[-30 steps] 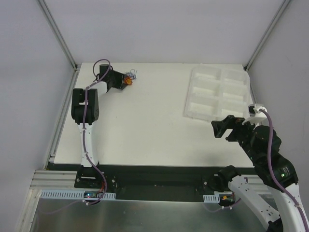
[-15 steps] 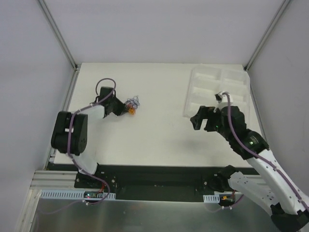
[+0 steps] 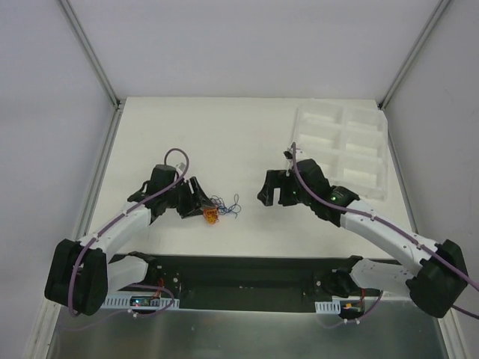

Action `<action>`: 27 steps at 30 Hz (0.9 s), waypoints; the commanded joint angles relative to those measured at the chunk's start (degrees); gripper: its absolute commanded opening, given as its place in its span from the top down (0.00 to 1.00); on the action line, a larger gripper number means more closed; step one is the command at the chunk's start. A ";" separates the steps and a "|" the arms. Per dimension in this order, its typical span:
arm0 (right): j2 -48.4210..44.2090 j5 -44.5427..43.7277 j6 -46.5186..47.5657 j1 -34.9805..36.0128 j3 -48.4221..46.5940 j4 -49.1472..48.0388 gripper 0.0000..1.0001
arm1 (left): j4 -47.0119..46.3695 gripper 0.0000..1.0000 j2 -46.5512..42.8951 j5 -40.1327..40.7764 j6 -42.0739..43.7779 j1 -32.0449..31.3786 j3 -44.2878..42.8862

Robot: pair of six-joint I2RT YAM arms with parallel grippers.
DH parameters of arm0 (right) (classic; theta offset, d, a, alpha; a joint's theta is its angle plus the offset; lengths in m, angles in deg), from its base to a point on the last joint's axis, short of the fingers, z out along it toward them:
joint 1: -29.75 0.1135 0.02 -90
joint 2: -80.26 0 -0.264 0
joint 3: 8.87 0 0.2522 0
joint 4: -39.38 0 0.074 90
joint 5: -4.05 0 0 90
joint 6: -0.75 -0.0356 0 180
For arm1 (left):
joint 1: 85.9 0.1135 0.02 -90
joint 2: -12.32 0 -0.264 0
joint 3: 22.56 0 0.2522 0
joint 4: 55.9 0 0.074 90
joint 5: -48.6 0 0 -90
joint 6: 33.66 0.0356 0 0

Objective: Untangle the cables

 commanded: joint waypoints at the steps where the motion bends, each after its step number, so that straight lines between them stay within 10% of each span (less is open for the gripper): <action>1: 4.88 3.76 -4.59 1.90 0.49 -7.57 0.03 | 11.59 0.33 -4.16 -3.48 7.23 -0.19 -8.58; 3: 6.72 4.20 -5.29 2.52 0.93 -9.68 0.09 | 15.03 0.14 -6.54 2.22 9.61 -0.11 -11.93; 12: 22.18 10.70 -7.14 3.13 -2.32 -19.17 0.46 | 15.31 0.18 -0.85 8.23 14.19 -0.19 -14.23; 27: 36.96 9.74 -15.76 7.09 -10.57 -25.00 0.45 | 7.22 0.28 10.06 4.27 13.31 -3.09 -7.99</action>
